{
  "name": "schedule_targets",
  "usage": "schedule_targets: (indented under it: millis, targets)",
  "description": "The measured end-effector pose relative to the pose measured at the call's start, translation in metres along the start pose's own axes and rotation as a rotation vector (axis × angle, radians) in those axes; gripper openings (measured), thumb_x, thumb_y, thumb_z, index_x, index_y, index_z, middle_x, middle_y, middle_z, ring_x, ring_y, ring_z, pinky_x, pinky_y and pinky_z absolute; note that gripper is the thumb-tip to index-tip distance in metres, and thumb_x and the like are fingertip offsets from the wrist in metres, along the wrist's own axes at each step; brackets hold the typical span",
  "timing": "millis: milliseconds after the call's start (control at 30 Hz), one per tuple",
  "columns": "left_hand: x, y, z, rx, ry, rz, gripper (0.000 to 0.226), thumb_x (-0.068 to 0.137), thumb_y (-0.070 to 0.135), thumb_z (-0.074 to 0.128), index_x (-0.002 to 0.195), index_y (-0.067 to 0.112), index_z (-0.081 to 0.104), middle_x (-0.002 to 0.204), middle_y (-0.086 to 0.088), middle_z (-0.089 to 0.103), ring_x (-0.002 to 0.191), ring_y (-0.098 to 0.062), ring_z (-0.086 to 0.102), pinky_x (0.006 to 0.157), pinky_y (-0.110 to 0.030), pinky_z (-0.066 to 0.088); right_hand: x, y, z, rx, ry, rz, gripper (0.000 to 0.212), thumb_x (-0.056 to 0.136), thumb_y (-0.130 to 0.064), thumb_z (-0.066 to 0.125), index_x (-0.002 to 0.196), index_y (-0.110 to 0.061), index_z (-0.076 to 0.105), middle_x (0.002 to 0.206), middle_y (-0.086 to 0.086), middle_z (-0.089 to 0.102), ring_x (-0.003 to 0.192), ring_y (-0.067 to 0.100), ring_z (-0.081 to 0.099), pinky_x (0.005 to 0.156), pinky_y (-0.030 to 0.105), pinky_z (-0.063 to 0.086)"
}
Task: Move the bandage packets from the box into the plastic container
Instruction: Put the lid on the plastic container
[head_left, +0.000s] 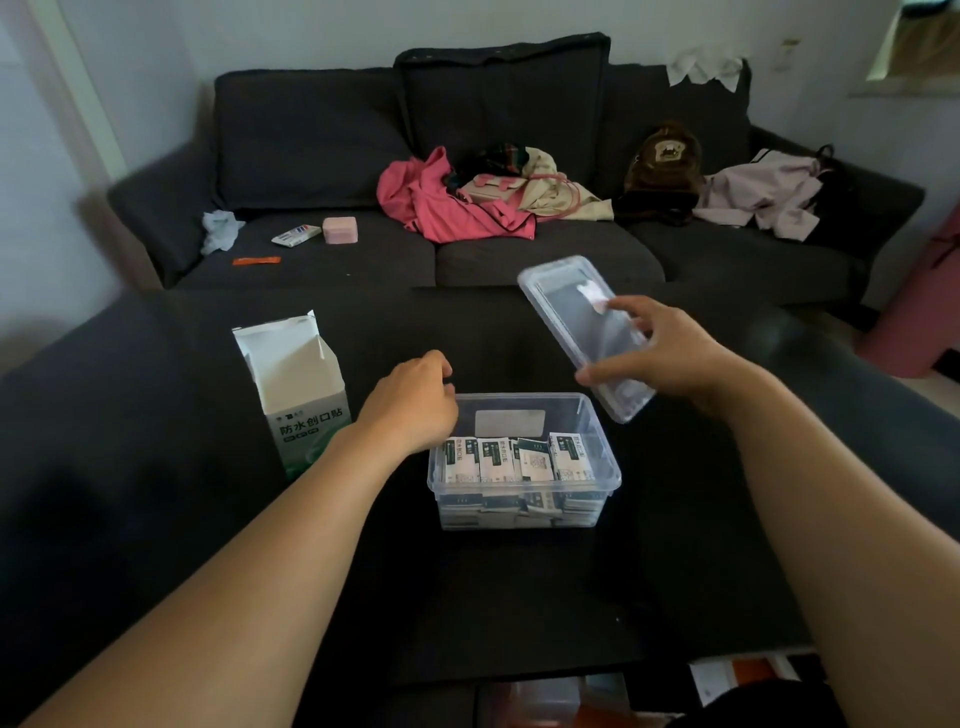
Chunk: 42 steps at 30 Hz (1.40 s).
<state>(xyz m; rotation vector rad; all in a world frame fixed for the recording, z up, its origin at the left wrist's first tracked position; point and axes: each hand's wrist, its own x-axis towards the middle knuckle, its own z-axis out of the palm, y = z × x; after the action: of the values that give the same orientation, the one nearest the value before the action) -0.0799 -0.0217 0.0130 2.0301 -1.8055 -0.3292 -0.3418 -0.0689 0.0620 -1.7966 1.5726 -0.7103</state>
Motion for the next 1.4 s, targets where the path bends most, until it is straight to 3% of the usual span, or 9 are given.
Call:
schedule_targets:
  millis: [167, 433, 533, 633, 833, 1033, 1200, 1300, 1400]
  targets:
    - [0.0, -0.006, -0.005, -0.119, 0.05, -0.051, 0.032, 0.108, 0.033, 0.035, 0.116, 0.019, 0.063, 0.113, -0.003, 0.066, 0.099, -0.023, 0.063, 0.092, -0.046, 0.053, -0.01, -0.016, 0.028, -0.064, -0.302, -0.197, 0.1, 0.062, -0.026, 0.093, 0.147, -0.04, 0.041, 0.134, -0.009, 0.045, 0.116, 0.014, 0.049, 0.073, 0.018, 0.044]
    - [-0.011, -0.004, -0.03, -0.715, -0.012, -0.281, 0.069, 0.099, 0.069, 0.032, 0.095, 0.014, 0.073, 0.089, -0.004, 0.076, 0.073, -0.019, 0.066, 0.06, -0.03, 0.045, -0.012, -0.022, 0.028, -0.207, -0.451, -0.289, 0.098, 0.06, -0.029, 0.095, 0.143, -0.046, 0.044, 0.144, -0.015, 0.044, 0.129, 0.013, 0.044, 0.097, 0.027, 0.04]
    - [-0.015, -0.007, -0.03, -0.64, -0.093, -0.209, 0.041, 0.095, 0.053, 0.059, 0.094, 0.016, 0.075, 0.094, -0.006, 0.076, 0.079, -0.02, 0.068, 0.065, -0.032, 0.047, -0.015, -0.024, 0.03, -0.296, -0.541, -0.278, 0.099, 0.058, -0.031, 0.095, 0.14, -0.05, 0.044, 0.147, -0.016, 0.038, 0.133, 0.015, 0.04, 0.11, 0.041, 0.04]
    - [-0.018, -0.006, -0.026, -0.478, -0.129, -0.146, 0.018, 0.098, 0.035, 0.063, 0.097, 0.02, 0.073, 0.096, -0.002, 0.073, 0.084, -0.019, 0.068, 0.063, -0.029, 0.048, -0.018, -0.025, 0.034, -0.392, -0.595, -0.236, 0.102, 0.058, -0.031, 0.094, 0.142, -0.051, 0.041, 0.153, -0.016, 0.03, 0.141, 0.017, 0.03, 0.116, 0.05, 0.033]
    - [-0.021, -0.008, -0.024, -0.301, -0.166, -0.088, 0.017, 0.1, 0.022, 0.059, 0.109, 0.016, 0.072, 0.104, -0.002, 0.07, 0.092, -0.019, 0.068, 0.074, -0.033, 0.057, -0.018, -0.024, 0.041, -0.417, -0.645, -0.214, 0.105, 0.057, -0.031, 0.094, 0.143, -0.052, 0.039, 0.155, -0.018, 0.026, 0.143, 0.018, 0.025, 0.117, 0.049, 0.031]
    - [-0.023, -0.013, -0.021, -0.326, -0.22, -0.112, 0.017, 0.099, 0.022, 0.063, 0.113, 0.015, 0.071, 0.108, -0.003, 0.072, 0.099, -0.018, 0.068, 0.08, -0.034, 0.058, -0.019, -0.019, 0.045, -0.282, -0.685, -0.107, 0.084, 0.08, -0.04, 0.08, 0.149, -0.049, 0.033, 0.161, -0.013, 0.022, 0.146, 0.021, 0.022, 0.116, 0.052, 0.027]
    - [-0.019, -0.016, -0.019, -0.431, -0.263, -0.291, 0.034, 0.096, 0.031, 0.068, 0.124, 0.012, 0.064, 0.119, -0.005, 0.067, 0.107, -0.021, 0.064, 0.085, -0.035, 0.058, -0.008, -0.007, 0.041, -0.122, -0.35, 0.088, 0.073, 0.093, -0.023, 0.069, 0.156, -0.033, 0.032, 0.162, 0.001, 0.03, 0.147, 0.028, 0.032, 0.114, 0.05, 0.035]
    - [-0.02, -0.02, -0.019, -0.563, -0.419, -0.471, 0.043, 0.092, 0.038, 0.072, 0.123, 0.01, 0.062, 0.114, -0.012, 0.07, 0.102, -0.026, 0.07, 0.079, -0.039, 0.062, -0.005, 0.005, 0.027, 0.006, -0.33, 0.44, 0.076, 0.084, -0.026, 0.079, 0.149, -0.017, 0.041, 0.138, 0.019, 0.057, 0.116, 0.037, 0.066, 0.094, 0.05, 0.056]
    - [-0.023, -0.019, -0.023, -0.695, -0.505, -0.56, 0.044, 0.09, 0.032, 0.075, 0.122, 0.006, 0.06, 0.115, -0.019, 0.066, 0.096, -0.031, 0.072, 0.069, -0.039, 0.064, -0.013, 0.006, 0.023, 0.078, -0.4, 0.585, 0.059, 0.083, -0.029, 0.078, 0.13, -0.002, 0.057, 0.114, 0.025, 0.07, 0.09, 0.039, 0.076, 0.08, 0.049, 0.062]
